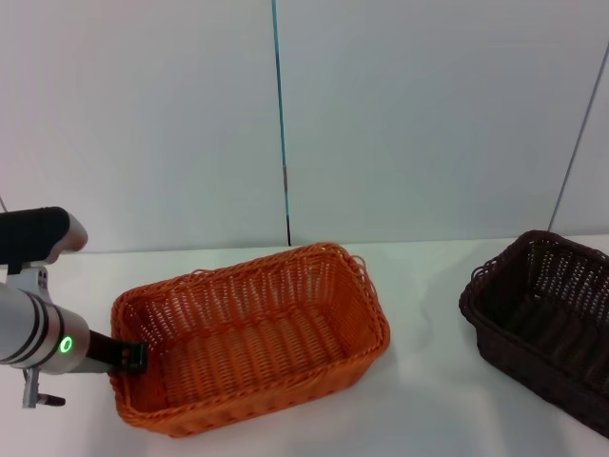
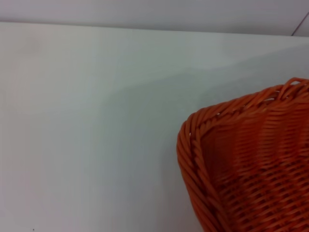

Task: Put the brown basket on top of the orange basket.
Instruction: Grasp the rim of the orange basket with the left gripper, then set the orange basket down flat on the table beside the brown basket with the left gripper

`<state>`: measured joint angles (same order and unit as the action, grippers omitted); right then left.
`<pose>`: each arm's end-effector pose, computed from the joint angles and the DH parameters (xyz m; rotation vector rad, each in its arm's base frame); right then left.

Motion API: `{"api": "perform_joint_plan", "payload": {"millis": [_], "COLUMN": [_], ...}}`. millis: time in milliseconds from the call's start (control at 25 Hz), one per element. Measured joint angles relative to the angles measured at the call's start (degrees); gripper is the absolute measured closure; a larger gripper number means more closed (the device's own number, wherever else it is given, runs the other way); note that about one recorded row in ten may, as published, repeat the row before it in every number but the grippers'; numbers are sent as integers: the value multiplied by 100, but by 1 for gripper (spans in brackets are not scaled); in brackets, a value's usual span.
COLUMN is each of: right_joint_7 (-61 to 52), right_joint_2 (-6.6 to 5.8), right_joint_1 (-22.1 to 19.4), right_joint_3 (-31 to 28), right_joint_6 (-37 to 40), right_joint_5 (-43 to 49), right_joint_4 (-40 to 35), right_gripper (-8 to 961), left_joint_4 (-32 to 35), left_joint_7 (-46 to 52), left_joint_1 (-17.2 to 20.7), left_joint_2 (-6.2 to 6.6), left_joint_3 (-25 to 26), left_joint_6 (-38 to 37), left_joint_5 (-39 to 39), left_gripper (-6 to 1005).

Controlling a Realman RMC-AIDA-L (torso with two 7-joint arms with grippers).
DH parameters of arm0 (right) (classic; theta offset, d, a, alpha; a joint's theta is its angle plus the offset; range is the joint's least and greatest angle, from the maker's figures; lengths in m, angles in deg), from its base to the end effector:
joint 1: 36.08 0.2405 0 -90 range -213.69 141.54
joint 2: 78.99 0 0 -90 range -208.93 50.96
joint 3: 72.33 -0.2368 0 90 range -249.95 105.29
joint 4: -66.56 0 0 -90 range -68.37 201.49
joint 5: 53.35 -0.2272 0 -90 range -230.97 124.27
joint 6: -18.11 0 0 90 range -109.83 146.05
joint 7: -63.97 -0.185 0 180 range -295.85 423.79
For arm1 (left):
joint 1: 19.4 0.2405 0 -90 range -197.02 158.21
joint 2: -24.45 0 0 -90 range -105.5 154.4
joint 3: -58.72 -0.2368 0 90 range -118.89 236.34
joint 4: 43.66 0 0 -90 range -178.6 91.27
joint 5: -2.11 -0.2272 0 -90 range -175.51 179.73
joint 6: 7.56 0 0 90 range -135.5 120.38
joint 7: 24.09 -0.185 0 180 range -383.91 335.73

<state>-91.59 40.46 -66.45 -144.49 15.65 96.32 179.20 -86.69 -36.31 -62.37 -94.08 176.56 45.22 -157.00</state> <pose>0.1958 0.3063 0.0935 -0.7499 -1.9150 -1.7742 -0.2815 0.4538 -0.0230 -1.8799 -1.4756 0.1238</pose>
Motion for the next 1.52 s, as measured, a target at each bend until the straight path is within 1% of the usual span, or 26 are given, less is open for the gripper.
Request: {"api": "perform_joint_plan", "payload": {"millis": [240, 600, 680, 880, 1120, 1280, 1520], "right_joint_7": [0, 0, 0, 0, 0, 0, 0], "right_joint_2": [5, 0, 0, 0, -1, 0, 0], "right_joint_1": [27, 58, 59, 86, 111, 111, 111], "right_joint_3": [14, 47, 51, 71, 71, 71, 63], "right_joint_6": [21, 157, 158, 158, 158, 158, 158], "right_joint_5": [0, -5, -7, -7, -7, -5, 0], "right_joint_4": [-54, -156, -161, -184, -222, -228, -235], "right_gripper": [38, 38, 38, 39, 38, 39, 39], "left_joint_4": [1, -21, -22, -19, -151, -185, -188], "left_joint_7": [-12, -33, -42, -120, -354, -399, -480], "left_joint_1": [-86, -115, -125, -202, -288, -388, -513], "left_joint_2": [75, 71, 87, 199, 263, 342, 406], "left_joint_3": [33, 24, 26, 222, 677, 780, 868], "left_joint_6": [232, 224, 272, 628, 1132, 1370, 1550], "left_joint_5": [35, 15, 26, 45, 63, 66, 129], "left_gripper": [808, 808, 808, 809, 814, 818, 831]}}
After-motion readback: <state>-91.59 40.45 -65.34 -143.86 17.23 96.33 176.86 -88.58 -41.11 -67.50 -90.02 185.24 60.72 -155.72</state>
